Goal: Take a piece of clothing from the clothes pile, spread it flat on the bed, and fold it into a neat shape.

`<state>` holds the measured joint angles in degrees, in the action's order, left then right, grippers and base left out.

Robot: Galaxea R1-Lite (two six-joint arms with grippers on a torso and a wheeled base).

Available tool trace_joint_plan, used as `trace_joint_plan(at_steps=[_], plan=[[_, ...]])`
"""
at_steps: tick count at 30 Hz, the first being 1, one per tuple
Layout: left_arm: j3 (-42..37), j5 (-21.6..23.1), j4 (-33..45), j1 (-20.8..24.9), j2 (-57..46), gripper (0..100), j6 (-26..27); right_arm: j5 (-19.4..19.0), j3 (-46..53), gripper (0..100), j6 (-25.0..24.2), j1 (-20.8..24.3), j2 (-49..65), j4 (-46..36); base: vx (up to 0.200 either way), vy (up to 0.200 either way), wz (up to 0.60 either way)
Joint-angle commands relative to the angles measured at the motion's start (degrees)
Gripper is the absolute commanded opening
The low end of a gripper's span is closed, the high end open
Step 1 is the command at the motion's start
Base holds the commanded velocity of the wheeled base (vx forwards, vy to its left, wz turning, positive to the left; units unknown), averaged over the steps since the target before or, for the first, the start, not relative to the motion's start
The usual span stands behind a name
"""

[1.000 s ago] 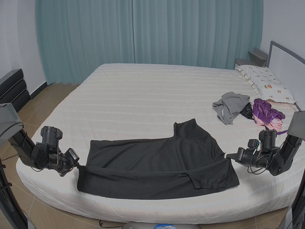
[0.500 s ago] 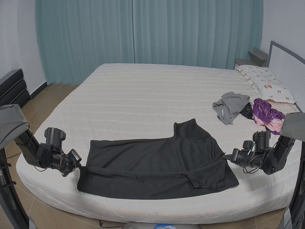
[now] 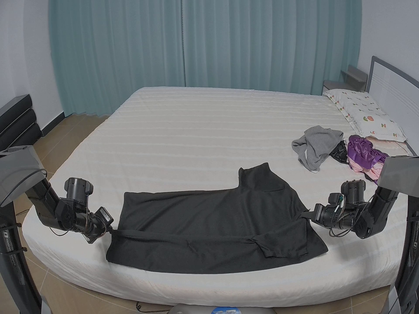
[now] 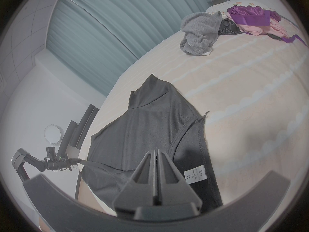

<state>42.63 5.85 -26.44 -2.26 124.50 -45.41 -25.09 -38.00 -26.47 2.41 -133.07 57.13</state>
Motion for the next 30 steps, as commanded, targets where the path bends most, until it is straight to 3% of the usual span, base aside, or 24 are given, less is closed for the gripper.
trace_joint_plan(at_steps=[1, 10, 11, 12, 17, 22, 25, 28, 30], plan=[[0.52, 0.04, -0.01, -0.47, 1.01, 0, -0.03, -0.05, -0.50, 0, 0.01, 0.14, -0.70, -0.17, 0.000, 0.000, 0.00], [0.61, -0.05, 0.25, -0.47, 1.27, 0, 0.23, 0.04, -0.41, 0, 0.01, 0.66, -2.02, -0.44, 0.000, 0.000, 0.00], [0.61, -0.05, 0.34, -0.47, 1.27, 100, 0.23, 0.04, -0.32, 0, 0.01, 0.66, -2.10, -0.44, 0.000, 0.000, 0.00], [0.61, -0.05, 0.34, -0.47, 1.27, 100, 0.23, 0.04, -0.32, 100, 0.01, 0.84, -2.10, -0.44, 0.000, 0.000, 0.00], [0.44, 0.13, 0.34, -0.47, 1.09, 100, -0.21, -0.14, 0.12, 100, -0.87, 0.49, -0.17, -0.17, 0.000, 0.000, 0.00], [-0.97, 0.48, 0.07, -0.82, -0.58, 100, -0.56, -0.14, 3.19, 100, -7.64, -0.13, 6.42, 0.00, 0.000, 0.000, 0.00], [-1.94, 0.65, -0.28, -1.00, -1.19, 100, -0.56, 0.04, 4.07, 100, -8.69, -0.13, 7.56, -0.26, 0.000, 0.000, 0.00], [-5.80, 3.64, -5.11, -1.79, -2.07, 100, -3.28, -0.05, 8.03, 100, -13.44, -0.74, 10.03, 0.44, 0.000, 0.000, 0.00], [-5.98, 3.90, -5.64, -1.88, -2.07, 100, -3.63, -0.14, 8.12, 100, -13.88, -0.74, 10.03, 0.53, 0.000, 0.000, 0.00]])
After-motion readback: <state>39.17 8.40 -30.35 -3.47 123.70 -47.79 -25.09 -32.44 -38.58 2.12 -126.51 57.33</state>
